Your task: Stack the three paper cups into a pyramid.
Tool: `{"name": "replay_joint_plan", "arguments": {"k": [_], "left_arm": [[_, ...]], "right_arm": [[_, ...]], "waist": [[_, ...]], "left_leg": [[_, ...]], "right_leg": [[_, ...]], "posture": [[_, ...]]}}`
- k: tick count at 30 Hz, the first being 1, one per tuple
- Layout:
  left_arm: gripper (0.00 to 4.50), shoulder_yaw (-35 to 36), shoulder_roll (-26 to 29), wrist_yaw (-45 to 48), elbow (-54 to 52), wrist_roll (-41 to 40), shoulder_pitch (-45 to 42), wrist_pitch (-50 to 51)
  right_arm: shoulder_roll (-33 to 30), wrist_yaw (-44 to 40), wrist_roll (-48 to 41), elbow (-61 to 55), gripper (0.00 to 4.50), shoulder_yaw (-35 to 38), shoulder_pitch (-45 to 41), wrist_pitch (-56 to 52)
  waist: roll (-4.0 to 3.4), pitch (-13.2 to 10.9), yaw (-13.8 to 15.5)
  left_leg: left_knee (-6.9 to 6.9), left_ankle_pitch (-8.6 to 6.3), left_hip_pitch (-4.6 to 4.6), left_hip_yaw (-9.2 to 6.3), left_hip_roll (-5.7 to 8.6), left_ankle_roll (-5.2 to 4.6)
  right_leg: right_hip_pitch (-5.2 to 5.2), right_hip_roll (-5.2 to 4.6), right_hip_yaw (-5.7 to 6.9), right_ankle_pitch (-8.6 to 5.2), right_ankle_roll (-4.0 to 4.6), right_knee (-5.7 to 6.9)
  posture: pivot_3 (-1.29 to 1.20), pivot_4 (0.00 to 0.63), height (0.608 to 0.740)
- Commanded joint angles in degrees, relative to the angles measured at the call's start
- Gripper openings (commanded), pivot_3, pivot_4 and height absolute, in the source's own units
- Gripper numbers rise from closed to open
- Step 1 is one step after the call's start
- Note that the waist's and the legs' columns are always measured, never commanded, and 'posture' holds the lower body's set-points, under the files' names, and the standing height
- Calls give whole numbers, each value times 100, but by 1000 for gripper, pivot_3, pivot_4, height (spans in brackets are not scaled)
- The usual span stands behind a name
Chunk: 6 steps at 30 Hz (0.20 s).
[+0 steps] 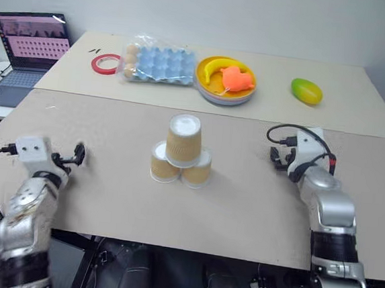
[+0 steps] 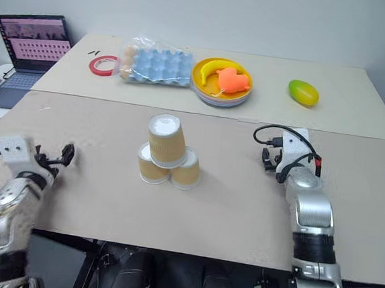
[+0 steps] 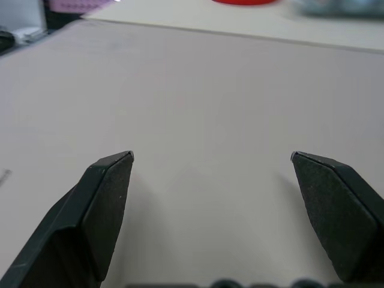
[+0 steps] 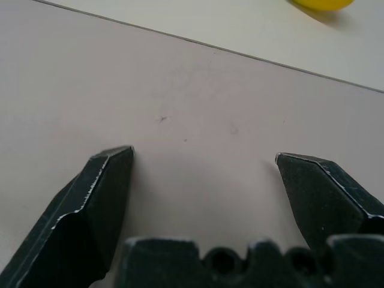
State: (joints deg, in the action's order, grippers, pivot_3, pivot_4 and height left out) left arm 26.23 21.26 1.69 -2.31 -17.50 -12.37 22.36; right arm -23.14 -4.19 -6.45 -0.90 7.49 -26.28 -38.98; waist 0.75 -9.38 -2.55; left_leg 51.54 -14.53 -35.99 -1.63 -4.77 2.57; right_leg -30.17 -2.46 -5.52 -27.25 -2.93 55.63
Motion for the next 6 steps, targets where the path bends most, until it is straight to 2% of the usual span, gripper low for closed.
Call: {"name": "replay_joint_plan", "arguments": {"k": [1,6], "left_arm": [[4500,-18,-145,-363,753,349,-458,-825],[4500,-224,-145,-226,1442,506,-915,-1458]], "right_arm": [[122,199,49,-423,4422,278,171,307],[156,196,3,-500,4422,480,431,330]], "waist": [[-1,1,-3],[-2,3,1]], "left_leg": [[4,0,-2,0,0,0],[18,0,-1,-6,1,0]], "right_leg": [[0,0,0,0,-1,4],[1,1,4,-1,-2,26]], "posture": [[0,150,645],[0,150,645]]}}
